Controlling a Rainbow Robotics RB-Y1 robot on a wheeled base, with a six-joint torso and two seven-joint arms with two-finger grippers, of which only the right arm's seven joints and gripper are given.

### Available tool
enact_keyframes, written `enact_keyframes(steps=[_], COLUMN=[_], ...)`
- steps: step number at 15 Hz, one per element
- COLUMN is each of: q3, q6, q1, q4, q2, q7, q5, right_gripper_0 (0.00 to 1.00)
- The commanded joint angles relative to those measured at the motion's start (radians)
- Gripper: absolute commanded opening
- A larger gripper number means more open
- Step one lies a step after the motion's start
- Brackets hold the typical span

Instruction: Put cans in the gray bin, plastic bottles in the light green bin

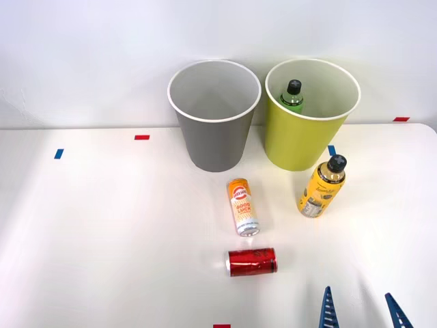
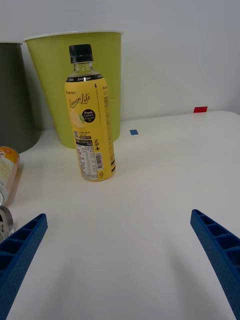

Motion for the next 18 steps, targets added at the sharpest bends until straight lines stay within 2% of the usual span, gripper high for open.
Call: enact_keyframes(steps=[1, 18], q3=[0.0, 0.0], q6=[0.0, 0.0], q1=[0.0, 0.0], q4=[0.0, 0.0], q2=[0.0, 0.0], q7=[0.0, 0.0], q5=[0.0, 0.0], right_gripper_0=[1.0, 1.0])
